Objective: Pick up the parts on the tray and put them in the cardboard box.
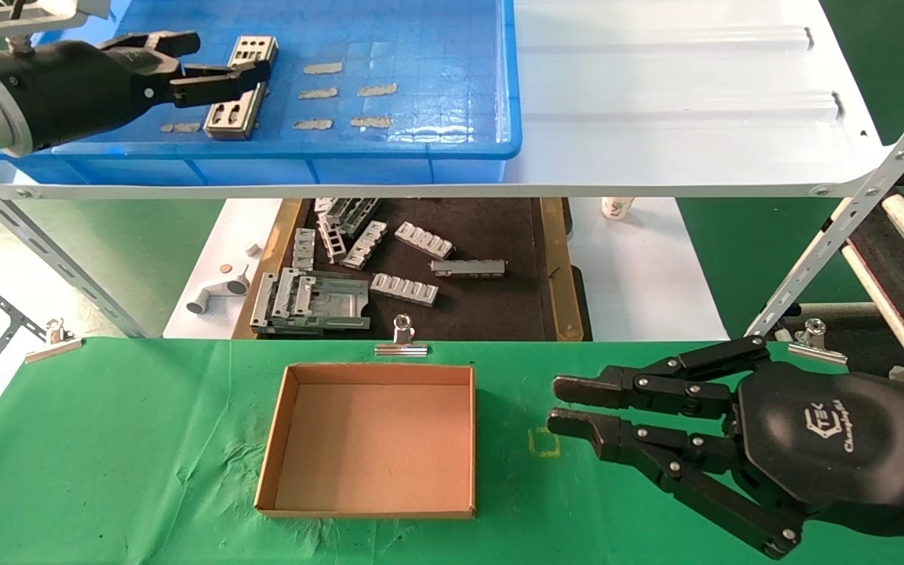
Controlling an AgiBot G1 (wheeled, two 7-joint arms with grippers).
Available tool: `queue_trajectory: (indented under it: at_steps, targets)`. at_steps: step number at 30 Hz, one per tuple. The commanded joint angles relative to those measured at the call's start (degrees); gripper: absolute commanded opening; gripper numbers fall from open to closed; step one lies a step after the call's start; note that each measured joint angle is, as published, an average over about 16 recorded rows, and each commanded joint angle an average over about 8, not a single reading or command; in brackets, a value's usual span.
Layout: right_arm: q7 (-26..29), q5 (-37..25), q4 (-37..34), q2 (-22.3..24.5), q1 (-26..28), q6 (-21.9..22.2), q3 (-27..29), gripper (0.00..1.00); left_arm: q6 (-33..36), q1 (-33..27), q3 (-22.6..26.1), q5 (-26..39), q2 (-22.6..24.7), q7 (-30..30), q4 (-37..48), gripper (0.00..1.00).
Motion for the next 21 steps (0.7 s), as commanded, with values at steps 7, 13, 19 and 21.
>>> queue_trajectory:
  at_steps: [7,13,19,21]
  targets:
    - [0.00,0.00,0.00,0.00,0.00,0.00,0.00,0.00,0.16,-4.71,1.39,2.07,2.46,-0.12,7.93,1.00]
    - [0.00,0.00,0.00,0.00,0.00,0.00,0.00,0.00,-0.38,-6.38,1.44,2.25,3.57,1.08,11.75,0.73]
    - [0.00,0.00,0.00,0.00,0.00,0.00,0.00,0.00,-0.93,-7.37,1.60,2.55,4.41,1.52,14.78,0.20]
    - [0.00,0.00,0.00,0.00,0.00,0.00,0.00,0.00,-0.82,-7.56,1.61,2.56,4.63,1.69,15.51,0.10]
